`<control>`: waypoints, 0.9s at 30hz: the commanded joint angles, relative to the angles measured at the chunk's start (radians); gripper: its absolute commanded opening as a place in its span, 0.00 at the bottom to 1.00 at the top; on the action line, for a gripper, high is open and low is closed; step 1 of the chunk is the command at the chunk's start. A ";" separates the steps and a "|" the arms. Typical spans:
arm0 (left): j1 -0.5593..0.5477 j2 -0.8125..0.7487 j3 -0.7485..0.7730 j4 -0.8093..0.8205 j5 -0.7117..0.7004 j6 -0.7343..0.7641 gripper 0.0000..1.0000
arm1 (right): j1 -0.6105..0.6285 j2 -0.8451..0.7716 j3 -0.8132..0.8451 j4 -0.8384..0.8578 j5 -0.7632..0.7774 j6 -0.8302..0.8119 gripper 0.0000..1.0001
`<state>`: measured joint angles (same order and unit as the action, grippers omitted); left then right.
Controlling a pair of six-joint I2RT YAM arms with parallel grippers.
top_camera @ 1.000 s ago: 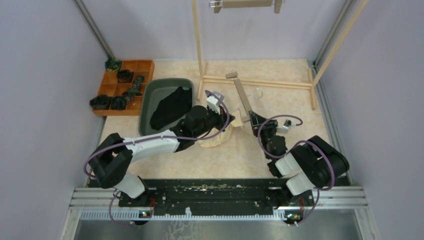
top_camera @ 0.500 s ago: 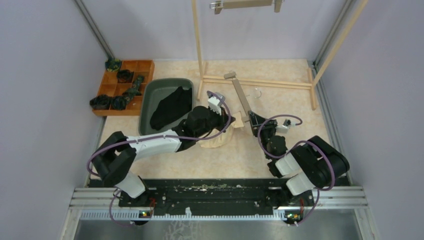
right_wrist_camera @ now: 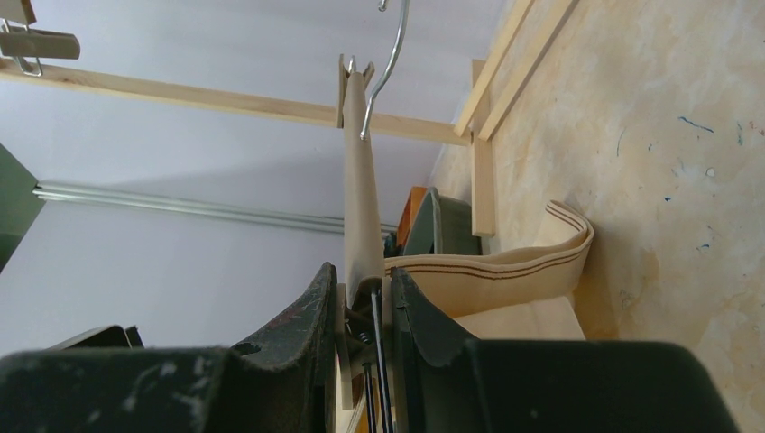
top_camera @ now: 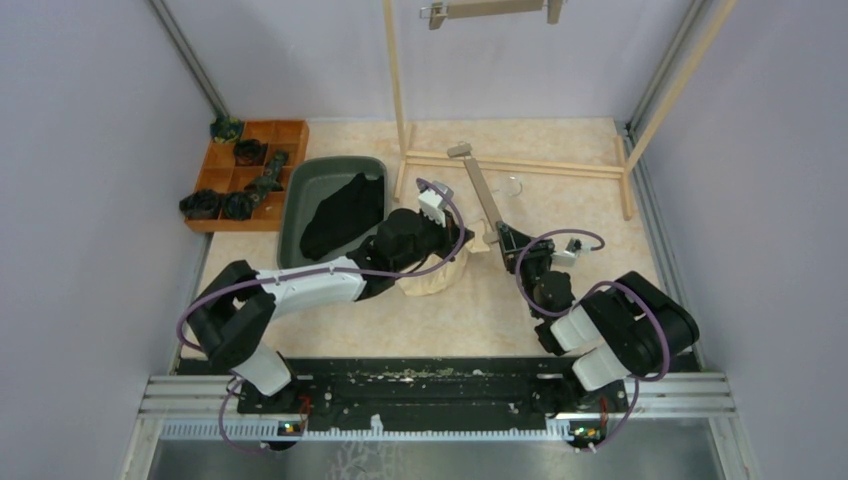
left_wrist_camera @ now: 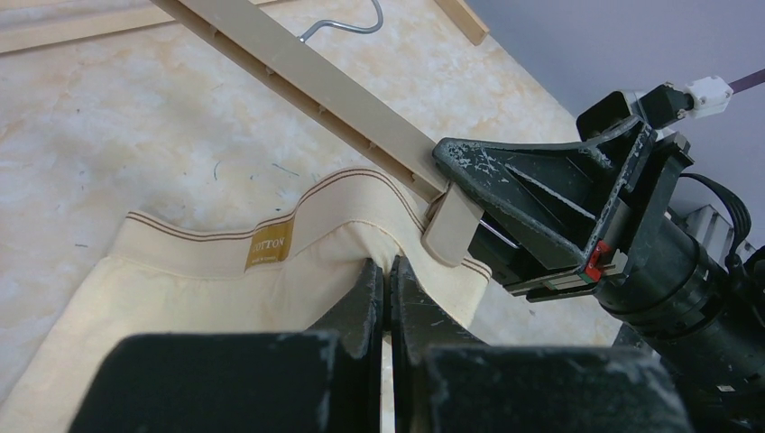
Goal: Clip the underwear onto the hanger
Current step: Clamp the underwear onto the hanger.
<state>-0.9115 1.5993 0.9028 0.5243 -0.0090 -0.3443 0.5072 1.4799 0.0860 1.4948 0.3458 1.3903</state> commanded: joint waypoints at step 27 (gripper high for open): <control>0.006 0.024 -0.002 0.081 0.032 -0.003 0.00 | -0.005 -0.018 0.049 0.228 -0.022 0.081 0.00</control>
<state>-0.9115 1.6135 0.9028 0.5591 0.0093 -0.3443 0.5072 1.4799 0.1020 1.4952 0.3336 1.4460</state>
